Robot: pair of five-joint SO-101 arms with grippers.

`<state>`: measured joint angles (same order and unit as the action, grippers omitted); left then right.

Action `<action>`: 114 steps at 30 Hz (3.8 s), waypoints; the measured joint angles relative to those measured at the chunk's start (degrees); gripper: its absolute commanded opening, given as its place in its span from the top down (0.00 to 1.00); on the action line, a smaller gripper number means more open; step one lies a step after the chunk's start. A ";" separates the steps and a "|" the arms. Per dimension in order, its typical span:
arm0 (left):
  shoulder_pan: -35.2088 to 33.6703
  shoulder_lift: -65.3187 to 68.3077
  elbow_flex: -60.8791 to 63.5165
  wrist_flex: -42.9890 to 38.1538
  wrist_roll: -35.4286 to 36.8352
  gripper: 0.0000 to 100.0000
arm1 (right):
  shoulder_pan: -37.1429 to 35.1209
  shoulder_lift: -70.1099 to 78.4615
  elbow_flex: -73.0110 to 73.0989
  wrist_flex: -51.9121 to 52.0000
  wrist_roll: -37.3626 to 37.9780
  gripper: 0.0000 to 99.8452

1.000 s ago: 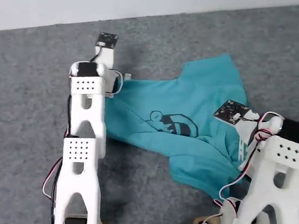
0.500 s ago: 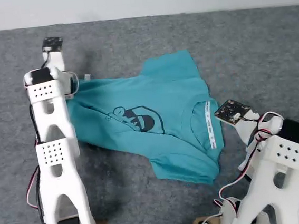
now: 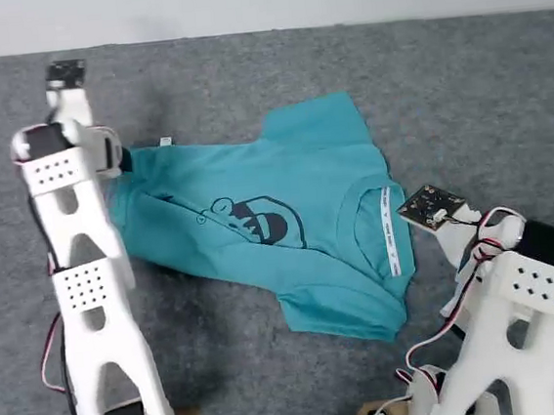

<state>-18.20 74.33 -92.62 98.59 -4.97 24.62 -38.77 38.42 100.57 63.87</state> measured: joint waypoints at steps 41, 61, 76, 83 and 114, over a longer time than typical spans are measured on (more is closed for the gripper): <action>-8.88 -55.82 86.95 0.35 -11.78 0.76 | -57.14 13.63 15.56 -23.56 -20.75 0.80; -18.81 -55.82 86.95 0.35 -11.78 0.76 | -52.48 37.10 -6.42 -26.37 -20.22 0.80; -18.81 -55.82 92.31 0.35 -11.78 0.76 | -53.01 37.10 -8.97 -22.24 -18.29 0.84; -18.81 -55.82 92.66 0.35 -11.78 0.76 | -55.47 38.86 -8.97 -25.14 -18.29 0.96; -18.90 -55.82 96.26 0.35 -11.78 0.77 | -51.52 44.31 -12.31 -22.51 -18.29 0.83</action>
<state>-37.10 18.51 3.65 98.95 -16.75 -26.90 5.54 26.11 78.07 45.58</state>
